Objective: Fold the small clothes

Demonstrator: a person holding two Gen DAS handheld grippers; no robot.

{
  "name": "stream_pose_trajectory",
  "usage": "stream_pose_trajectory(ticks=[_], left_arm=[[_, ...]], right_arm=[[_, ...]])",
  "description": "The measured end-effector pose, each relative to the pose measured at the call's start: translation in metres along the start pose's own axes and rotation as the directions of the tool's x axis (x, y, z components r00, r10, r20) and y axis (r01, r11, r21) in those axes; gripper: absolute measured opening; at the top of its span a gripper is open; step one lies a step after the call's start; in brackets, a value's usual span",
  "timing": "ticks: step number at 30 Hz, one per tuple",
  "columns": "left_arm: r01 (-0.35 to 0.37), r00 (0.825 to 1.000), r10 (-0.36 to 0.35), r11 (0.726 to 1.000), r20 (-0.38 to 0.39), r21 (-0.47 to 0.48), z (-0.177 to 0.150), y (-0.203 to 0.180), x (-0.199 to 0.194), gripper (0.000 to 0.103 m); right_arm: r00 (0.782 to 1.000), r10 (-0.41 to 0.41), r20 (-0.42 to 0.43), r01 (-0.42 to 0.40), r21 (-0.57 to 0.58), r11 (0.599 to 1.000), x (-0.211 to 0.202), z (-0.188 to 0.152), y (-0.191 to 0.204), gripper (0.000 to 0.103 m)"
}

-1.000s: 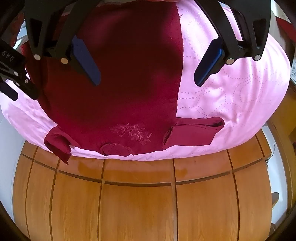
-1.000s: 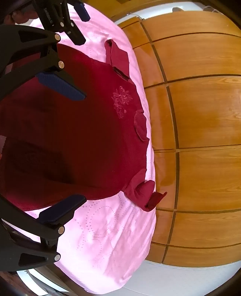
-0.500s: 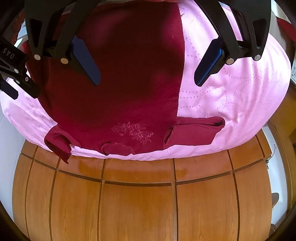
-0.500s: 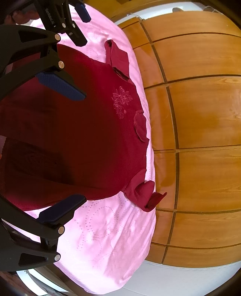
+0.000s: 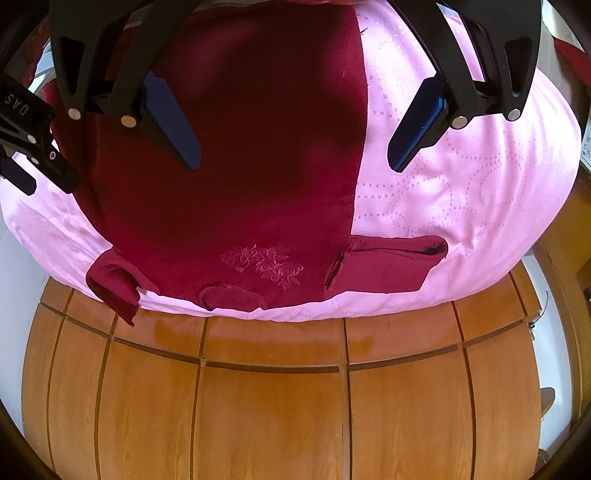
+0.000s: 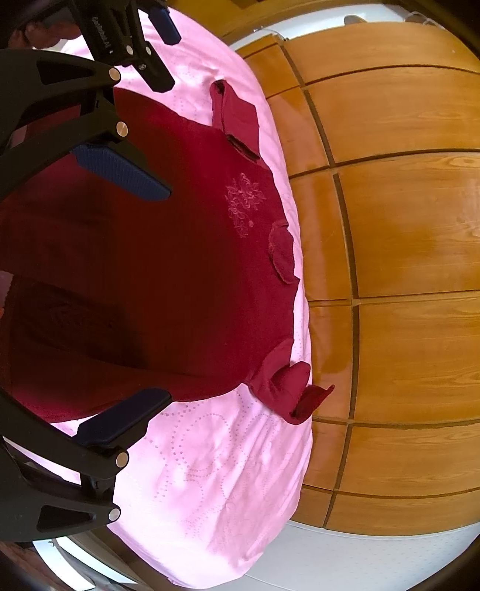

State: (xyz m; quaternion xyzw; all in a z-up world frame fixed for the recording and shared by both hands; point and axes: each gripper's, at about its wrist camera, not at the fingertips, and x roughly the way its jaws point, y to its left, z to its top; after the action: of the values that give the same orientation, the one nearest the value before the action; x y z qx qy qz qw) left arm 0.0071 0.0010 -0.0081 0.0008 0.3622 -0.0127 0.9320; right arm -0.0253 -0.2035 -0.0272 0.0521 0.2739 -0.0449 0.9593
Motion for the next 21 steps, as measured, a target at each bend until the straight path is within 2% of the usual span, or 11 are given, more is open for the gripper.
stream_pose_trajectory(ticks=[21], left_arm=[[0.003,1.0,-0.003,1.0,-0.011,-0.001,-0.0012,0.0006,0.0022,0.101]], right_arm=[[1.0,-0.001,-0.016,0.001,-0.001,1.0,0.0012,-0.0015,-0.0006,0.1]])
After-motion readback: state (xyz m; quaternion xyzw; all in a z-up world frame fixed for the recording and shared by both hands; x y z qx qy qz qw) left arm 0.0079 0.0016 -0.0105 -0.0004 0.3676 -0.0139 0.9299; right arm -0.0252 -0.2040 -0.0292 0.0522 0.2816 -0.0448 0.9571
